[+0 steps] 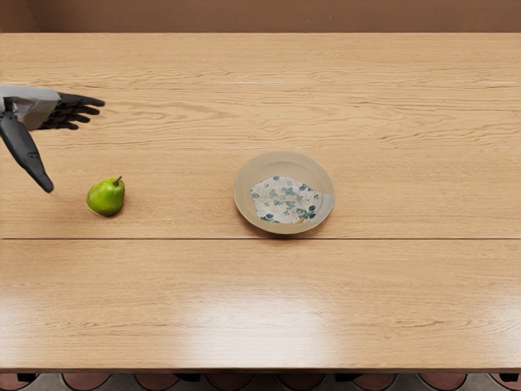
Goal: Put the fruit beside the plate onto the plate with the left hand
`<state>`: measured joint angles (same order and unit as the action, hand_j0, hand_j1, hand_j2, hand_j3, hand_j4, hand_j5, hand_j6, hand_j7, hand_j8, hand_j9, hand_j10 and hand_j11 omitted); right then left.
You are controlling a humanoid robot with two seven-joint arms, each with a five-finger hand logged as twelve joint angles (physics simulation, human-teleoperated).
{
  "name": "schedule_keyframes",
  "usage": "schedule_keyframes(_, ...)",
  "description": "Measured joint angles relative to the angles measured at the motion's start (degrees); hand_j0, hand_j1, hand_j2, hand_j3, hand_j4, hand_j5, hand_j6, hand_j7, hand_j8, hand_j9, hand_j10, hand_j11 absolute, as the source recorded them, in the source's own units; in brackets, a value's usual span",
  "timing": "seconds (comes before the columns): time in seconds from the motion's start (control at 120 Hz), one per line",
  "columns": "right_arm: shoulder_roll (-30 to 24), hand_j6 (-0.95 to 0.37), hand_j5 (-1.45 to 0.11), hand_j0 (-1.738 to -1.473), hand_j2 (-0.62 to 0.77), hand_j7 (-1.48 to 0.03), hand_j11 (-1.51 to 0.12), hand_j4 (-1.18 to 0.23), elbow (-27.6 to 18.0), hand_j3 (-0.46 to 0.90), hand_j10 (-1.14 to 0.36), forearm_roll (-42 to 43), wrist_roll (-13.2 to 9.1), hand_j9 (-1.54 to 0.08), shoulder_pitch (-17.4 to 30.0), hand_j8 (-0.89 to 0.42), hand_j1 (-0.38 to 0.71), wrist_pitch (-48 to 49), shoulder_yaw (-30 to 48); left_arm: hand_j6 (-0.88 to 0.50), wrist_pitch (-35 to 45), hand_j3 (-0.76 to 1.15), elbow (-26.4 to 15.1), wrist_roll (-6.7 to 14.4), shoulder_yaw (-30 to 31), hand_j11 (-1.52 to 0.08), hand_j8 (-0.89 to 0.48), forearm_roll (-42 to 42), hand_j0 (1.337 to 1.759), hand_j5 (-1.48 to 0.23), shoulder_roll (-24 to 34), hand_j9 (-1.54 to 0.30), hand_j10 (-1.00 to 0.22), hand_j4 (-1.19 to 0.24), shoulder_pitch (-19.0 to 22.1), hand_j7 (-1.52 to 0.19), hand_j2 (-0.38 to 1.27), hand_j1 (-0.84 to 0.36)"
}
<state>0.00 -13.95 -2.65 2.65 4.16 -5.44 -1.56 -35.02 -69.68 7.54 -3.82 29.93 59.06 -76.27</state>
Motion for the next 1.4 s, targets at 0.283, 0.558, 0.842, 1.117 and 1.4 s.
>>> schedule_keyframes(0.283, 0.0, -0.02, -0.03, -1.658, 0.00, -0.03, -0.03, -0.02, 0.1, 0.00, -0.02, 0.0, 0.0, -0.03, -0.3, -0.02, -0.32, 0.0, 0.2, -0.01, 0.0, 0.00, 0.9, 8.2, 0.0, 0.00, -0.01, 2.0, 1.658, 0.00, -6.9, 0.00, 0.00, 0.00, -1.2, 0.00, 0.00, 0.35)
schedule_keyframes(0.558, 0.0, -0.02, -0.03, -1.658, 0.00, -0.03, -0.03, -0.02, 0.1, 0.00, -0.02, 0.0, 0.0, -0.03, -0.4, -0.02, -0.32, 0.0, 0.2, -0.01, 4.7, 0.00, -7.2, 24.9, 0.2, 0.00, -0.01, 12.8, 1.658, 0.00, -9.5, 0.00, 0.00, -0.01, -1.9, 0.00, 0.00, 0.35)
schedule_keyframes(0.842, 0.0, -0.02, -0.03, -1.658, 0.00, -0.03, -0.03, -0.02, 0.1, 0.00, -0.02, 0.0, 0.0, -0.03, -0.4, -0.02, -0.32, 0.1, 0.1, -0.01, 19.0, 0.00, -13.5, 27.3, 0.6, 0.00, -0.01, 30.9, 1.658, 0.00, -17.3, 0.00, 0.00, 0.00, 1.5, 0.00, 0.00, 0.35)
schedule_keyframes(1.117, 0.0, -0.02, -0.03, -1.658, 0.00, -0.03, -0.03, -0.02, 0.1, 0.00, -0.02, 0.1, 0.0, -0.03, -0.4, -0.02, -0.32, 0.0, 0.1, -0.01, 23.8, 0.00, -16.9, 27.4, 0.9, 0.00, -0.01, 36.4, 1.658, 0.00, -18.5, 0.00, 0.00, 0.00, 5.7, 0.00, 0.00, 0.35)
schedule_keyframes(1.4, 0.0, -0.02, -0.03, -1.658, 0.00, -0.03, -0.03, -0.02, 0.1, 0.00, -0.02, 0.1, 0.0, -0.03, -0.6, -0.02, -0.32, 0.0, 0.1, -0.01, 26.0, 0.00, -16.9, 27.5, 1.3, 0.00, -0.01, 42.9, 1.658, 0.00, -19.2, 0.00, 0.00, 0.00, 9.9, 0.00, 0.00, 0.35)
